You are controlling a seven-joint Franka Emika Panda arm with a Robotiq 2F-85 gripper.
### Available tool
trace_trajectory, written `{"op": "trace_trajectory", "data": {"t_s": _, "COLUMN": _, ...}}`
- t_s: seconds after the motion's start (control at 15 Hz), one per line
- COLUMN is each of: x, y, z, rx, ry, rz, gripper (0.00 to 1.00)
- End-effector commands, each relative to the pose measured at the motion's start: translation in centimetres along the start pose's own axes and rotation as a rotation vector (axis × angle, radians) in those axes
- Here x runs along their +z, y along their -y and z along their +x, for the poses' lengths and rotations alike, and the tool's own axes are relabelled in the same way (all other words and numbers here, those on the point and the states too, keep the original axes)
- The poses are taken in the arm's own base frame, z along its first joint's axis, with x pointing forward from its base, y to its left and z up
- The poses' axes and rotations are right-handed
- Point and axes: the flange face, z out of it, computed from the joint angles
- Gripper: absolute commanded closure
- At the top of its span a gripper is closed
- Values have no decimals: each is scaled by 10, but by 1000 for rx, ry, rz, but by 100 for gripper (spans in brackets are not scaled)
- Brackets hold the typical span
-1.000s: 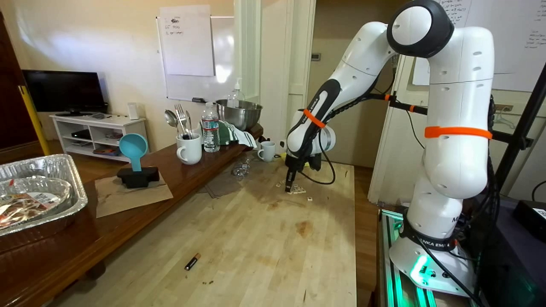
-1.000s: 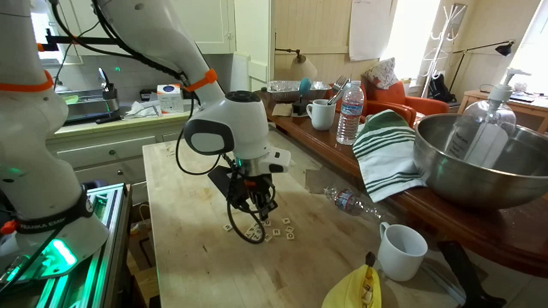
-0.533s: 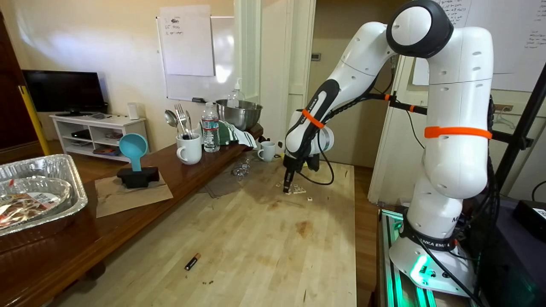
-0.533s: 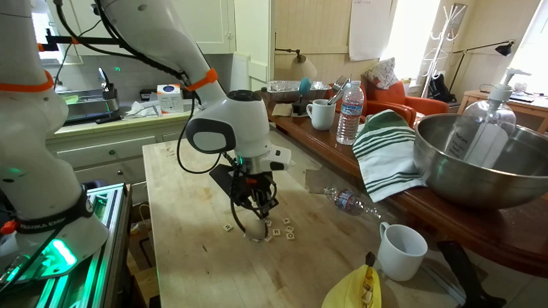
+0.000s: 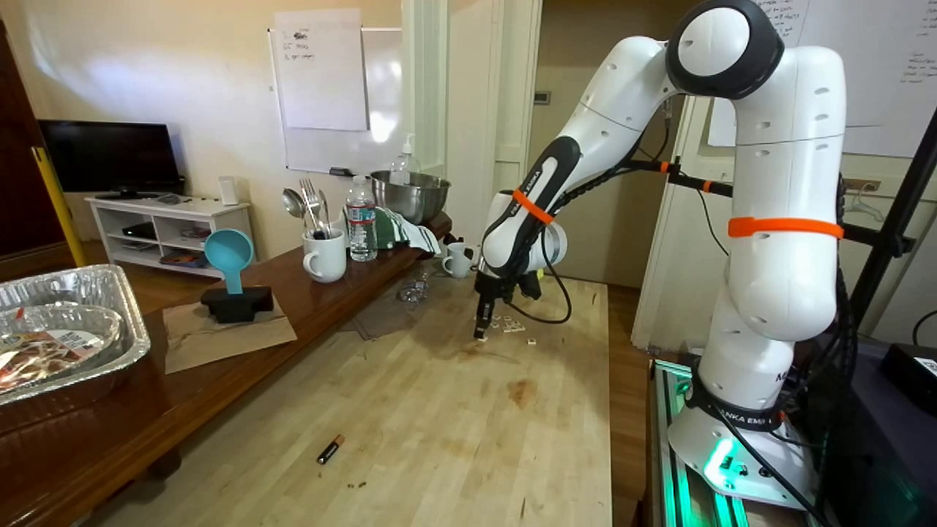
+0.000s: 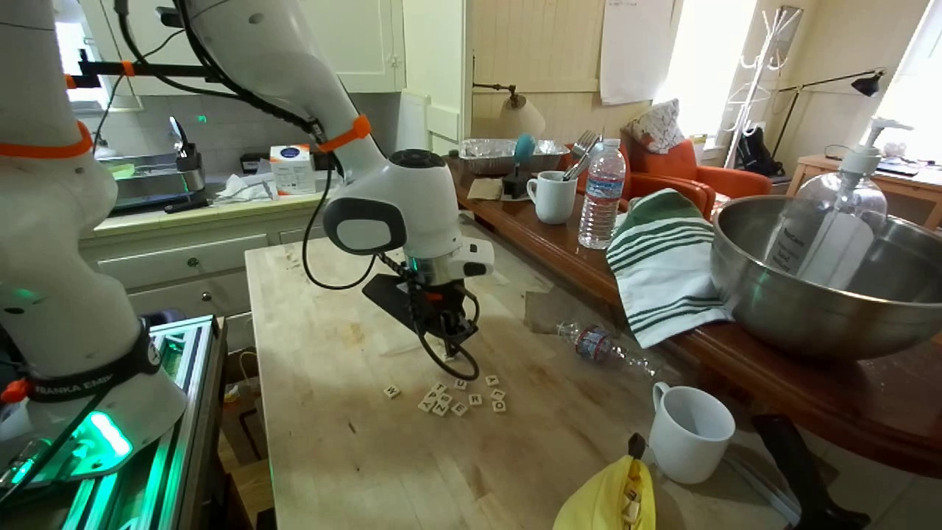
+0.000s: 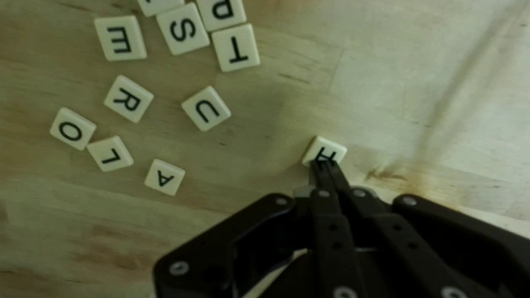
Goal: Spell out the word hurt
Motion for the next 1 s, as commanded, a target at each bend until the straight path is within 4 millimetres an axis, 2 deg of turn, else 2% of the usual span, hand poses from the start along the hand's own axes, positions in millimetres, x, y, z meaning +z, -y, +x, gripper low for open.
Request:
{"op": "trace_trajectory", "data": {"t_s": 0.0, "x": 16, "y": 15, "z": -1, "rx": -100, "ry": -11, "rz": 5, "gripper": 100}}
{"op": "trace_trajectory", "data": {"t_s": 0.4, "x": 19, "y": 29, "z": 3, "rx": -217, "ry": -23, "rz": 28, "gripper": 100}}
{"op": "trace_trajectory", "data": {"t_s": 0.93, "x": 17, "y": 35, "z": -1, "rx": -312, "ry": -19, "rz": 43, "gripper": 100}}
